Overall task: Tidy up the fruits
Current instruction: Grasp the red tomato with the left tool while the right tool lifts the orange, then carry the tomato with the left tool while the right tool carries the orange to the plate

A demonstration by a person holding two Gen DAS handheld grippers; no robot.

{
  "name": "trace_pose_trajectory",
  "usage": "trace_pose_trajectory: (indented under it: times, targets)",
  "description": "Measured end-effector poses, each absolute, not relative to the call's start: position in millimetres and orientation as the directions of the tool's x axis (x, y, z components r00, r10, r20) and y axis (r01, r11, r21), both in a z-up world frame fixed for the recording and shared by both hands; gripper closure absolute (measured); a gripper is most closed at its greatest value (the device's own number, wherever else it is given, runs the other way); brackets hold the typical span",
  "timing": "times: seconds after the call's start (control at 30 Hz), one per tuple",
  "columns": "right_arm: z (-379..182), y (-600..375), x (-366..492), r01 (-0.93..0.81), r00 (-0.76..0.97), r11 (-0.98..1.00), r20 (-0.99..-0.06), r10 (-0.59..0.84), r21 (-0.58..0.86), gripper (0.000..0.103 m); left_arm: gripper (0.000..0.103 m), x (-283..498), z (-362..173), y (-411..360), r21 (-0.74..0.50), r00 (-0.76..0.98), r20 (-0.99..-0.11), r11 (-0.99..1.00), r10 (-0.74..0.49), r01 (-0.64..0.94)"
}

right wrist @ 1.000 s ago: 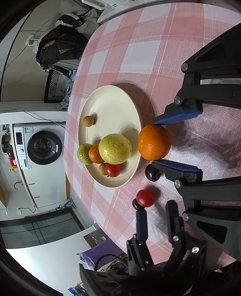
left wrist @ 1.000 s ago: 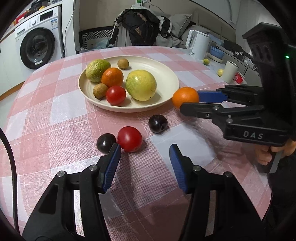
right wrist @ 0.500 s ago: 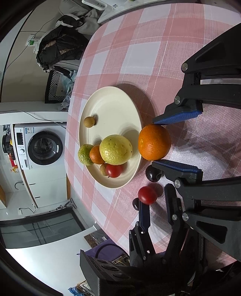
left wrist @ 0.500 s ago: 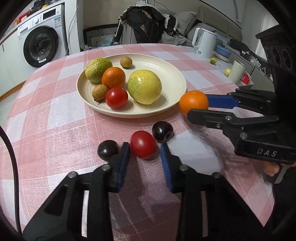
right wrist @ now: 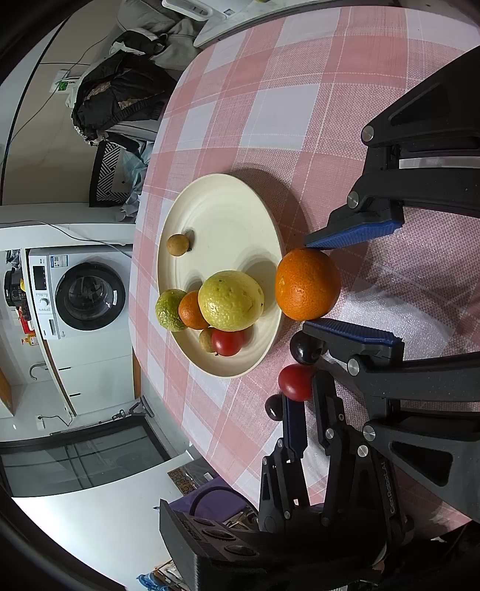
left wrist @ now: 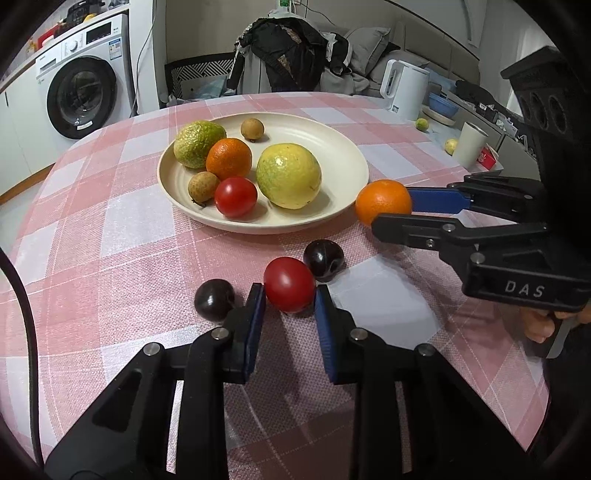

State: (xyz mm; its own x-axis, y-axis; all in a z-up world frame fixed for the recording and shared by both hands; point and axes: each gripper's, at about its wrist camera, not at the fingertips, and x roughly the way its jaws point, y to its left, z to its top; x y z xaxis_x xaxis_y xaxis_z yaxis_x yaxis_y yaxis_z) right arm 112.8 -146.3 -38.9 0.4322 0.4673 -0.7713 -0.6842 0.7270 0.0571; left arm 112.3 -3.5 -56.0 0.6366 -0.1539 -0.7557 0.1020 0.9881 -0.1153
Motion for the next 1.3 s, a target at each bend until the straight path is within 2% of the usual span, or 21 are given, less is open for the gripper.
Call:
trace_pose_trajectory:
  times: [0.53, 1.07, 1.3]
  targets:
    - [-34.1, -148.7, 112.7, -0.681, 0.448, 0.730, -0.754, 0.480, 0.061, 0.063, 0.079, 90.3, -24.9, 2.2, -0.118, 0.737, -0.655, 0.986, -0.165, 0.117]
    - [-5.1, -166.5, 110.7, -0.649, 0.545, 0.754, -0.633, 0.550, 0.096, 0.063, 0.079, 87.2, 6.3, 8.0, -0.076, 0.827, -0.554, 0.995, -0.095, 0.063]
    - [6.0, -168.6, 108.3, -0.646, 0.574, 0.759, -0.599, 0.558, 0.088, 0.063, 0.079, 98.2, 9.2, 10.6, -0.095, 0.843, -0.531, 0.994, -0.091, 0.047]
